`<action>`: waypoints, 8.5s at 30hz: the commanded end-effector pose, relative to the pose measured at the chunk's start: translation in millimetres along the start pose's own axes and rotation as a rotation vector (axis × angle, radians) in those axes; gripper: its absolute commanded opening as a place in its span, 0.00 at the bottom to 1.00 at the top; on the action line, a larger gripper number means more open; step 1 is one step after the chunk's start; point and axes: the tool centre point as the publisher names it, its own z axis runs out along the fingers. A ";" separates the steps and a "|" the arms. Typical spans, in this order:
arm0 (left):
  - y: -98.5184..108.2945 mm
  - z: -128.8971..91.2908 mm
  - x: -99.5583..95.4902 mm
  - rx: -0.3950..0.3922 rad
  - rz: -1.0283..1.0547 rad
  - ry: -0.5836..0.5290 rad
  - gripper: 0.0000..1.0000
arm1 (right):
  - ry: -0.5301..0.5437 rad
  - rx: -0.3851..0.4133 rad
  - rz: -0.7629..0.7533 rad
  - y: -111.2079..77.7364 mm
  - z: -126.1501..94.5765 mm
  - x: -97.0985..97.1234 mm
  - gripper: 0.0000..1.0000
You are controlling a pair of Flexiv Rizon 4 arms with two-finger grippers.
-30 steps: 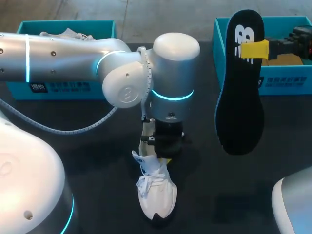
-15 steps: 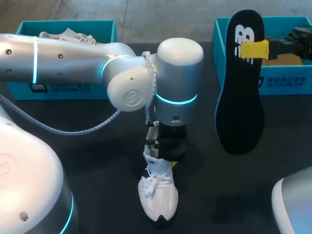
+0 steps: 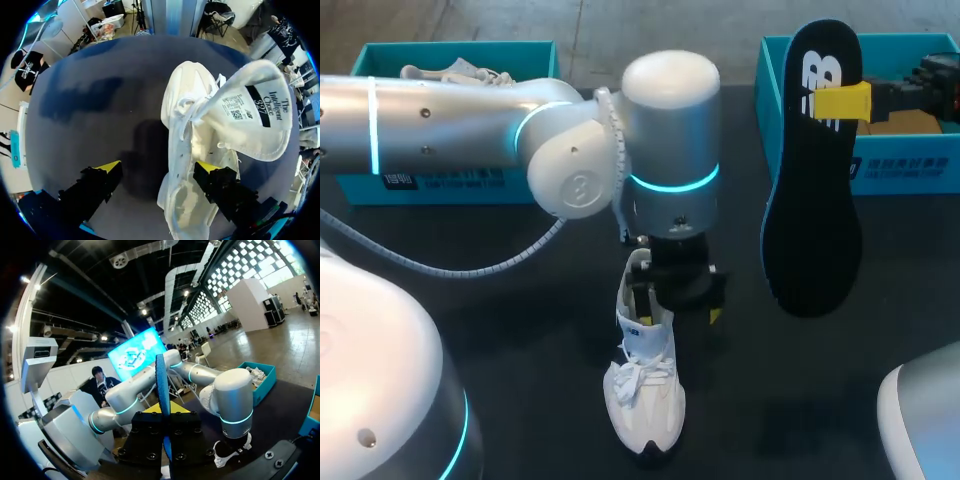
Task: Take the shoe out of the shoebox, open the shoe tongue, remove and reinsert the insole, then place the shoe into the shoebox
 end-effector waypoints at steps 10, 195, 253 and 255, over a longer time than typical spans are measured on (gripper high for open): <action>15.7 -66.8 0.2 0.056 -0.124 -0.270 1.00 | 0.000 0.005 0.002 2.6 2.0 -1.4 0.00; 61.1 -205.1 39.7 0.037 0.198 -1.410 1.00 | 0.162 -0.025 0.800 10.8 19.6 -270.2 0.00; 61.1 -205.1 39.7 0.037 0.198 -1.410 1.00 | 0.119 0.030 1.036 1.0 43.8 -316.9 0.00; 61.1 -205.1 39.7 0.037 0.198 -1.410 1.00 | 0.119 0.030 1.036 1.0 43.8 -316.9 0.00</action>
